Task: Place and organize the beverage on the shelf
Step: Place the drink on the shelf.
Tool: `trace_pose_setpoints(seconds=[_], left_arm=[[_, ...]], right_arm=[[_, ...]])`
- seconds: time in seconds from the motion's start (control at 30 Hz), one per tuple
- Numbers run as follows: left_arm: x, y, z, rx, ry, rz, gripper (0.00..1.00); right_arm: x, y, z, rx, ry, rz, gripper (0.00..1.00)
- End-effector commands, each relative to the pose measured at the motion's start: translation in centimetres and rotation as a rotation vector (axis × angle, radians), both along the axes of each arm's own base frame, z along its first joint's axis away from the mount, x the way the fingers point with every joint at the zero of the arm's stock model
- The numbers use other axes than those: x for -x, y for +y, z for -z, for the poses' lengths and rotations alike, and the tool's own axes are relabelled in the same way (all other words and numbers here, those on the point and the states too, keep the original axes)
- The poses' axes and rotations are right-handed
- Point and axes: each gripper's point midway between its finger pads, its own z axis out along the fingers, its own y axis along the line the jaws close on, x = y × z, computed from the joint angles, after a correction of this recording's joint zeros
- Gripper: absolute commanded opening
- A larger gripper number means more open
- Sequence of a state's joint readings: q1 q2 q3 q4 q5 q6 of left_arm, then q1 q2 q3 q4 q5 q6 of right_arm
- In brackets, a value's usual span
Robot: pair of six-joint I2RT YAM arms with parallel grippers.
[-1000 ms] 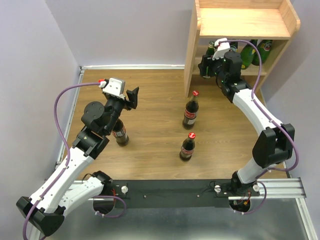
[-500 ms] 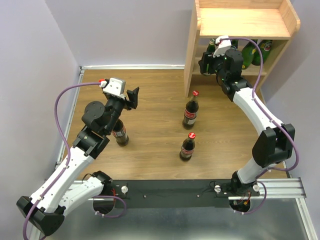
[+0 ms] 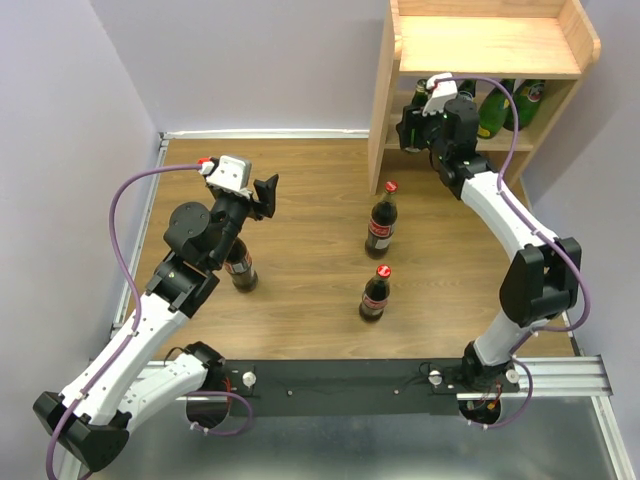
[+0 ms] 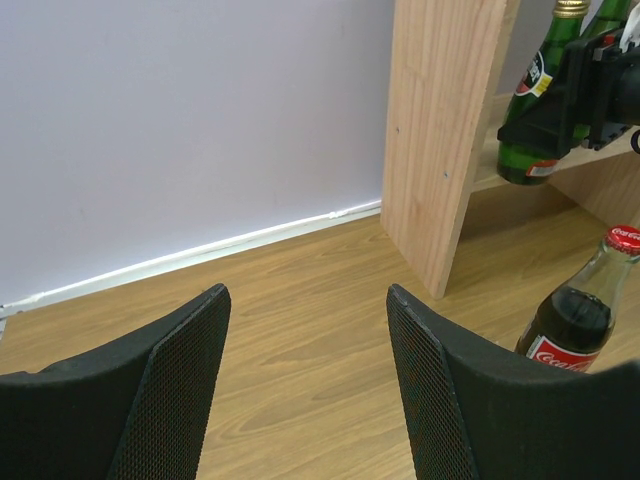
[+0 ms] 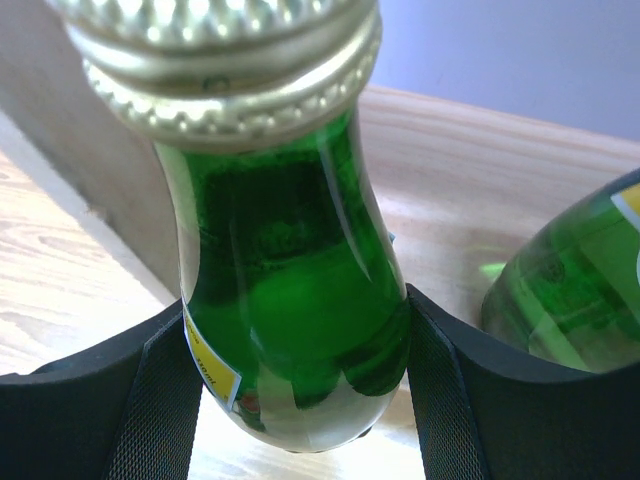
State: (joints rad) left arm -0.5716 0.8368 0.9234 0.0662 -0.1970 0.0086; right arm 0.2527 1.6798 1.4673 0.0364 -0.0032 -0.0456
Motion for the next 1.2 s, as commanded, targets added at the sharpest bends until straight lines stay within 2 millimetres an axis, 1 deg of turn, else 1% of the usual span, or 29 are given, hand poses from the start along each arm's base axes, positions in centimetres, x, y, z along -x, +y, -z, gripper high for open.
trace_pose_setpoints(seconds=[0.0,0.23,0.4,0.6,0.87,1.0,1.07,1.17], left_arm=[[-0.2,0.3,0.1,0.001,-0.006,-0.023,0.72],[-0.2,0.3,0.1,0.0,-0.006,-0.024,0.72],[-0.3,0.3,0.1,-0.003,-0.006,-0.023,0.72],[-0.3,0.2,0.2,-0.003,-0.003,-0.023,0.72],[-0.4,0.2,0.4,-0.005,0.002,-0.023,0.72],[-0.4,0.1,0.4,-0.005,0.002,-0.019,0.72],[-0.3,0.1,0.4,-0.005,0.002,-0.019,0.72],[-0.4,0.1,0.4,-0.004,0.003,-0.018,0.72]], right_arm=[[-1.5,-0.9,-7.6,-0.042,-0.226,0.043,0.01],[-2.1,-1.2,-7.5,-0.041,-0.228,0.062,0.01],[-2.7,-1.7,-7.0,-0.045,-0.219,0.082,0.02],[-3.2,-2.0,-7.0,-0.05,-0.223,0.109,0.04],[-4.1,-2.3,-6.5,-0.061,-0.216,0.133,0.04],[-4.1,-2.3,-6.5,-0.069,-0.216,0.139,0.05],[-4.0,-2.3,-6.4,-0.07,-0.214,0.141,0.06],[-3.8,-2.4,-6.2,-0.069,-0.211,0.142,0.13]])
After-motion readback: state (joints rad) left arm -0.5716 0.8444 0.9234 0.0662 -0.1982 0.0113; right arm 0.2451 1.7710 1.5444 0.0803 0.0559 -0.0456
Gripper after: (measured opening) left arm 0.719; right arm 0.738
